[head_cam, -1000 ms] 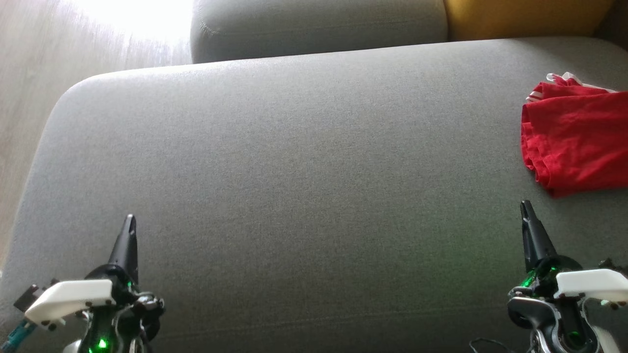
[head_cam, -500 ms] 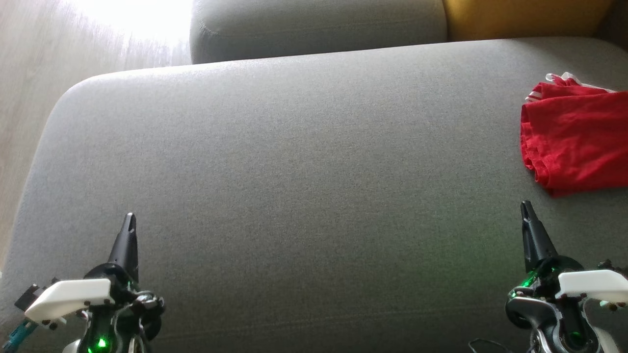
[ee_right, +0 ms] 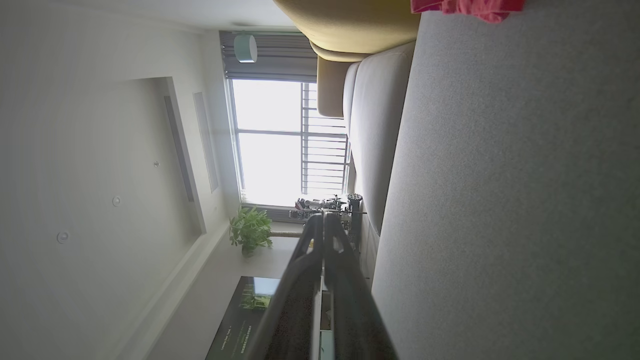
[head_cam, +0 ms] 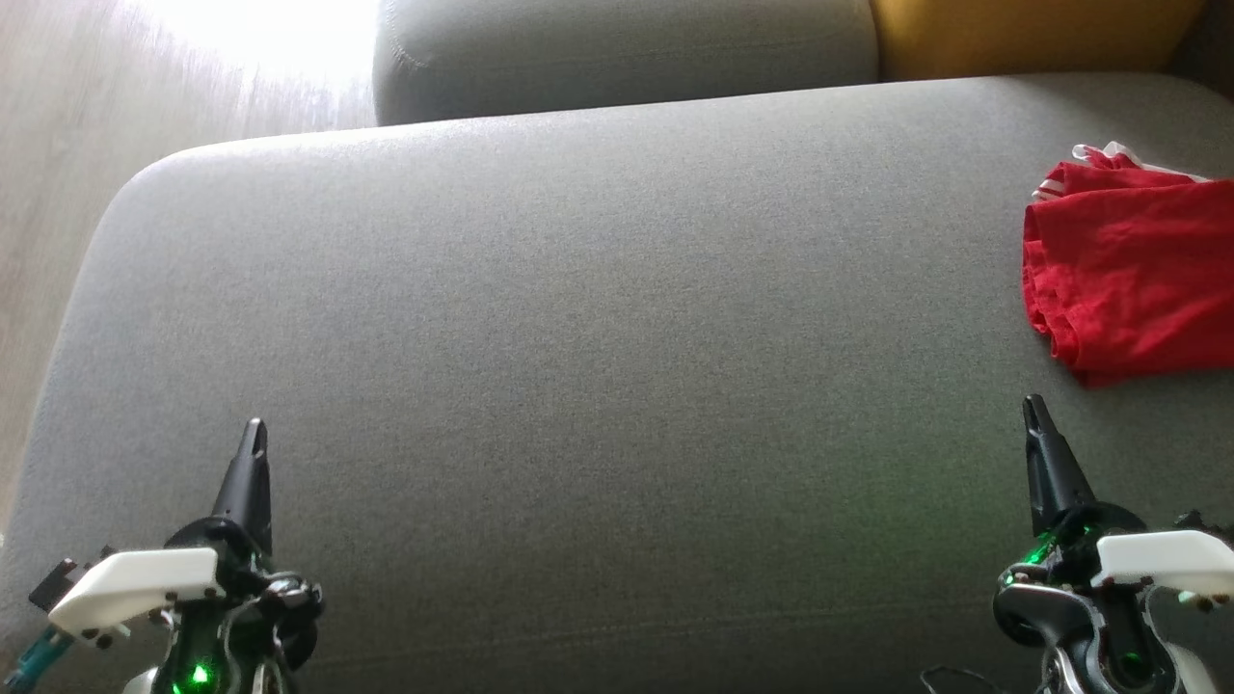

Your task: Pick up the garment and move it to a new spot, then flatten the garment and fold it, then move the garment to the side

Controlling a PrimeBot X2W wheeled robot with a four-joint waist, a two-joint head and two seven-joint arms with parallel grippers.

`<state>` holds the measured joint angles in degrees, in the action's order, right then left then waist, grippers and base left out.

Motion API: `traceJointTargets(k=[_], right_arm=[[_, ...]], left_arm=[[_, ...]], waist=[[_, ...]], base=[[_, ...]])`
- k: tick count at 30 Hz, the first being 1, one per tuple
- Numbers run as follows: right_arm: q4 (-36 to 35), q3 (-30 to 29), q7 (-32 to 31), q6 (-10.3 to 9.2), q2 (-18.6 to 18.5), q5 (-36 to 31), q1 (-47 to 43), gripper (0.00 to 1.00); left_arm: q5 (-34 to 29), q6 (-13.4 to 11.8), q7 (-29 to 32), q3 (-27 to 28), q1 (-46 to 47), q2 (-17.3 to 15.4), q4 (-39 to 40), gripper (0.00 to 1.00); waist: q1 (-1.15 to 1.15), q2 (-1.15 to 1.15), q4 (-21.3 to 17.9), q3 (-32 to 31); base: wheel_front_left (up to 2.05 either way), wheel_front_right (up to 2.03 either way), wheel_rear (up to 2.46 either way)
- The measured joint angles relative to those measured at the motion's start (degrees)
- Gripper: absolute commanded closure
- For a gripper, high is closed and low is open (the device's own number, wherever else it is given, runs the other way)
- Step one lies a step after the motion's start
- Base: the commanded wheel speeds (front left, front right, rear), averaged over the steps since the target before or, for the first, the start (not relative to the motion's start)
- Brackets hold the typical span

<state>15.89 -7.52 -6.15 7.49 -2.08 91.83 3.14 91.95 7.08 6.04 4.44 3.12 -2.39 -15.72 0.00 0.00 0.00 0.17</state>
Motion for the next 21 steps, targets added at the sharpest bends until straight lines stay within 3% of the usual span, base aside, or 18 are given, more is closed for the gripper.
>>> traceJointTargets(k=[21], right_arm=[[0.0, 0.0, 0.0, 0.0, 0.0, 0.0, 0.0, 1.0]], left_arm=[[0.0, 0.0, 0.0, 0.01, 0.0, 0.0, -0.01, 1.0]], waist=[[0.0, 0.0, 0.0, 0.0]], base=[[0.0, 0.0, 0.0]])
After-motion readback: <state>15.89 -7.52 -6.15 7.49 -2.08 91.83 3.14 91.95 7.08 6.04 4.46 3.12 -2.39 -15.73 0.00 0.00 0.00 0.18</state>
